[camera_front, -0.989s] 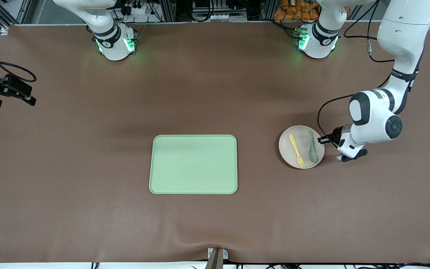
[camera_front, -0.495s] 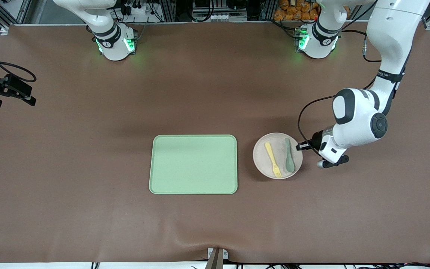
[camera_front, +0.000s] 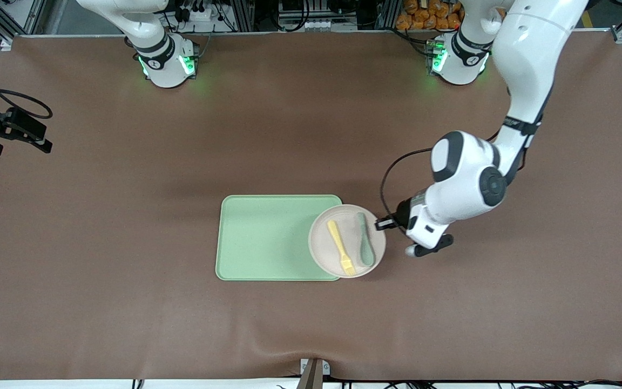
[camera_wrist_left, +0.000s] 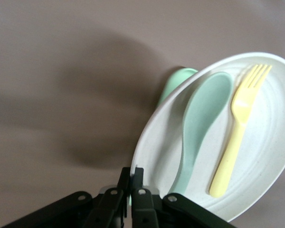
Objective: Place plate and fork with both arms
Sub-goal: 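Slide the plate with the left gripper onto the green tray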
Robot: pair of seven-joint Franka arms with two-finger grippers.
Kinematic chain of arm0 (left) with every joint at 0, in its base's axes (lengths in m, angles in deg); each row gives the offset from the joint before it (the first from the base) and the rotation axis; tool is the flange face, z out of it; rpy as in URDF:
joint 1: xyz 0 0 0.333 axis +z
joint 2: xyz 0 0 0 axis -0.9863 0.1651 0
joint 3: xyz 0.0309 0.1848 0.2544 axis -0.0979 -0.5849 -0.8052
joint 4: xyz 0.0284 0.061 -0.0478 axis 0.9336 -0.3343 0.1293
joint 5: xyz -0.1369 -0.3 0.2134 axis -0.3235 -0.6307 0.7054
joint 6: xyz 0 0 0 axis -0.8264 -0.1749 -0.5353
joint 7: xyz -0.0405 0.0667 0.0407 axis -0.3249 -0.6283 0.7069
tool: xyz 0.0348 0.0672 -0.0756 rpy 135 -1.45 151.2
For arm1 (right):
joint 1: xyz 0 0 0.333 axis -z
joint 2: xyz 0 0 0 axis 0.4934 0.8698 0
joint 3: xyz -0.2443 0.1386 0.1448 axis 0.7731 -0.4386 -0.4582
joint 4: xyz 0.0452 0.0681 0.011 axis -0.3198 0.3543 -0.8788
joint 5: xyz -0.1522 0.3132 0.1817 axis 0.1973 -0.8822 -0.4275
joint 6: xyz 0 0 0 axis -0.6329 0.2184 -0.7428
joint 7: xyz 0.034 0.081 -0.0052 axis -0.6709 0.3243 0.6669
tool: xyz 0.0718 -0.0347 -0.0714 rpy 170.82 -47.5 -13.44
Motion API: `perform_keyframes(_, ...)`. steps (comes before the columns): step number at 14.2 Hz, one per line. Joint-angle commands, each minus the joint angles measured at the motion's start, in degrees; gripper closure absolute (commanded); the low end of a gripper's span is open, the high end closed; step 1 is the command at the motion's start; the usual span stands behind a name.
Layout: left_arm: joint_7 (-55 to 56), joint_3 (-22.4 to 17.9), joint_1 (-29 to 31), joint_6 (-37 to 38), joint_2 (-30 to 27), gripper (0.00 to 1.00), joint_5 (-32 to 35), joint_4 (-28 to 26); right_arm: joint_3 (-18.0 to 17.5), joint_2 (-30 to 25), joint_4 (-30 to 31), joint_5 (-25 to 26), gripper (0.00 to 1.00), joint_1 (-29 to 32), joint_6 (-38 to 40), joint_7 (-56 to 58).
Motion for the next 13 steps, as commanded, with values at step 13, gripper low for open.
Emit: perform_keyframes(13, 16.68, -10.01, -18.20, -4.54, 17.96, 1.00, -0.26, 19.57, 0.07, 0.74, -0.51, -1.10, 0.00, 0.94, 1.00, 1.05)
